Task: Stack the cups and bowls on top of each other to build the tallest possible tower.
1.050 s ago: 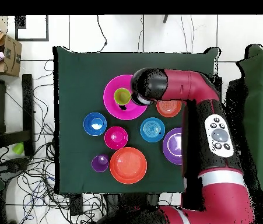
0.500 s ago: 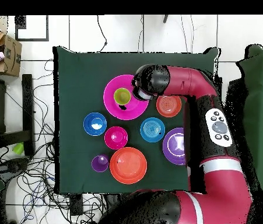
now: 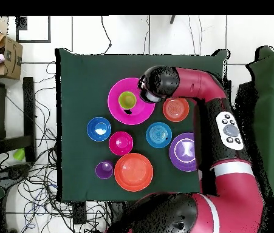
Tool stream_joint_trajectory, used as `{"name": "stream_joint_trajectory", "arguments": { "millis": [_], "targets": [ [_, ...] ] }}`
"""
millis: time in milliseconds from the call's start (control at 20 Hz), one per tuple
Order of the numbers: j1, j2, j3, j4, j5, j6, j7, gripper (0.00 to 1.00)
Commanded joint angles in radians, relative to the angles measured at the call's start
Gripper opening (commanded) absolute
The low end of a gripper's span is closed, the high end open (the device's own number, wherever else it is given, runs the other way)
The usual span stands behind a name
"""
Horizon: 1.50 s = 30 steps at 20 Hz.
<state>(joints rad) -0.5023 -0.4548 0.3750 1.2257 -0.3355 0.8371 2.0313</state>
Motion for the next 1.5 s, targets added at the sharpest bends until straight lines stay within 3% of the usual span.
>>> {"name": "stream_joint_trajectory", "arguments": {
  "millis": [50, 150, 350, 450, 600, 800, 950, 1150, 1500],
  "targets": [
    [-0.016, -0.016, 0.069, -0.037, -0.077, 0.116, -0.328, 1.0],
    [-0.018, -0.032, 0.07, -0.03, -0.067, 0.147, -0.334, 1.0],
    [-0.02, -0.213, 0.058, 0.067, -0.011, 0.265, -0.31, 1.0],
    [-0.017, -0.261, 0.051, 0.073, 0.002, 0.306, -0.293, 1.0],
    [-0.022, -0.278, 0.056, 0.041, 0.006, 0.387, -0.292, 1.0],
    [-0.055, -0.227, 0.086, -0.027, -0.006, 0.44, -0.341, 1.0],
    [-0.087, -0.127, 0.115, -0.139, -0.048, 0.461, -0.429, 1.0],
    [-0.123, -0.041, 0.149, -0.217, -0.089, 0.441, -0.527, 1.0],
    [-0.137, 0.0, 0.153, -0.21, -0.124, 0.34, -0.574, 1.0]
  ]
}}
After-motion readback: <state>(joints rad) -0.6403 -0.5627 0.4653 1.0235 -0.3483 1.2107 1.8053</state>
